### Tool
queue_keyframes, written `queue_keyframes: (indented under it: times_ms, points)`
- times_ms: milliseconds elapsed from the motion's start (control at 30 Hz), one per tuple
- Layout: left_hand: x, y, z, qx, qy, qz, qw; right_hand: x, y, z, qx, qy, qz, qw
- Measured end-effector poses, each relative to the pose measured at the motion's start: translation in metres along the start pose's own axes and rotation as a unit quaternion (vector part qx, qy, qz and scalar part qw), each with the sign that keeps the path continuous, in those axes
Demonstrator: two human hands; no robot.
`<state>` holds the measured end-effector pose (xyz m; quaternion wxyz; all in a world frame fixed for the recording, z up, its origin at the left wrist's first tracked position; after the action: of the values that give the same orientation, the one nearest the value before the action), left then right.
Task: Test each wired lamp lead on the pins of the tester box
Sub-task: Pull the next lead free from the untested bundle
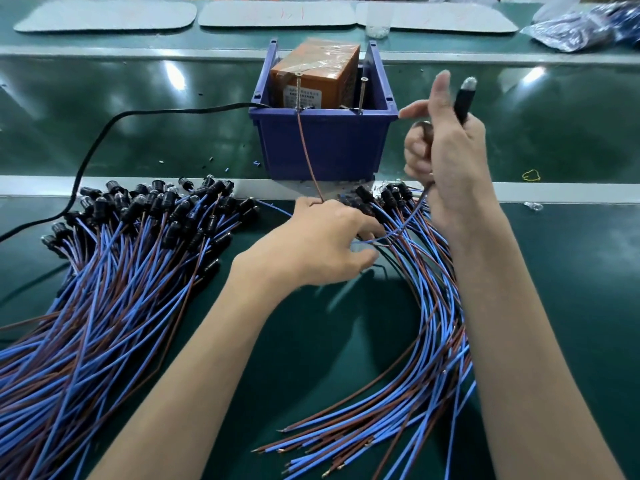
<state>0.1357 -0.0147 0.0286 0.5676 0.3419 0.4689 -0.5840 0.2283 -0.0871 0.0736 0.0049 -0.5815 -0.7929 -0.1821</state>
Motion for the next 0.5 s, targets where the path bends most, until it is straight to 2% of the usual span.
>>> queue_keyframes:
  times_ms: [100, 200, 400, 500]
  points:
    - [0.0, -0.001, 0.001, 0.004, -0.028, -0.01, 1.0, -0.007, 0.002, 0.0, 0.0, 0.015, 0.031, 0.999]
    - [-0.002, 0.001, -0.004, -0.007, -0.007, 0.003, 1.0, -0.013, 0.003, 0.003, 0.01, 0.026, 0.059, 0.998]
    - [-0.006, 0.002, -0.01, -0.044, 0.047, 0.051, 0.997, -0.025, 0.004, 0.01, 0.037, -0.019, 0.096, 0.994]
    - [-0.018, -0.001, -0.013, -0.07, 0.095, 0.109, 0.987, -0.031, 0.005, 0.011, 0.042, -0.008, 0.122, 0.992]
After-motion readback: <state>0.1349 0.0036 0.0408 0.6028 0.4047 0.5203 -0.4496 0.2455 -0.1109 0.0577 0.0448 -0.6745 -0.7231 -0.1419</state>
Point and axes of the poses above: each hand's wrist, its own y-axis towards the middle knuckle, its own x-axis out of the palm, z = x × y, the point moved 10 cm from there along y, towards the middle knuckle, and after that the axes turned 11 degrees about -x, right-handed, at the moved point
